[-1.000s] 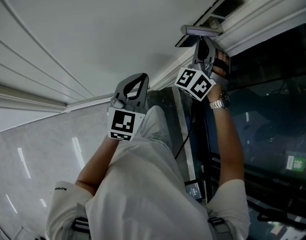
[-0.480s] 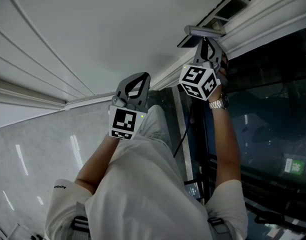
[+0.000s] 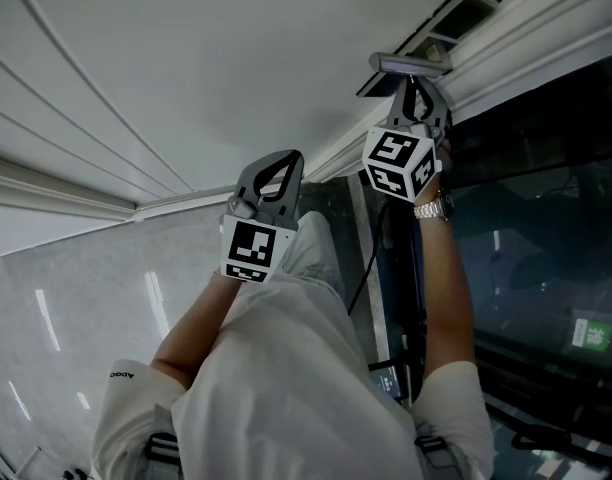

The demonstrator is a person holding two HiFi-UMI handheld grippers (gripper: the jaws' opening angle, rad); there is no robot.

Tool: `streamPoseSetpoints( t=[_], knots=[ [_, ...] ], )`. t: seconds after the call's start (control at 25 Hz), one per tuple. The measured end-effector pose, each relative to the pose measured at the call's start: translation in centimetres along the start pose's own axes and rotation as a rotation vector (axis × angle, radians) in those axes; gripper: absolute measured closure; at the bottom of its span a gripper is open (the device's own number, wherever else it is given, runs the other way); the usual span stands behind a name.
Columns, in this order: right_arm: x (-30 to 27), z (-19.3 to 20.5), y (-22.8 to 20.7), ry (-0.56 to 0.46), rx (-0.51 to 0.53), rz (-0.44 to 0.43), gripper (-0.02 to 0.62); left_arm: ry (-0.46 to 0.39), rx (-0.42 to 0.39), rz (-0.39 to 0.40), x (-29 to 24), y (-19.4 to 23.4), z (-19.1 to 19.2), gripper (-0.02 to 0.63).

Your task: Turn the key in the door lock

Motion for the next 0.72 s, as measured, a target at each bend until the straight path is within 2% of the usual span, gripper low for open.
streamPoseSetpoints(
  t=[0.24,0.6,0.72],
  knots=[
    [0.08,-0.22,-0.2,0.017,-0.153,-0.01,0.584,0.005,-0.005,0.011,-0.13,-0.27,0.04,0.597],
    [-0.04,-0.08,-0.57,0.024,-0.289,-0.054,0.584,0.014,0.0,0.0,-0.29,0.09,0.37,0.597],
    [0.04,-0.12,-0.8,0.018,-0.365,-0.081,0.584,0.015,-0.002,0.004,-0.36,-0.1,0.31,0.597]
  ],
)
Point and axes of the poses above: the fingertips, and each gripper's own axes: x backward along the fingers, y to its left, z out of its underside, the point moved 6 cm from there along x, backward along the fingers, and after that the axes turned 14 degrees about -x, right-handed, at the moved point
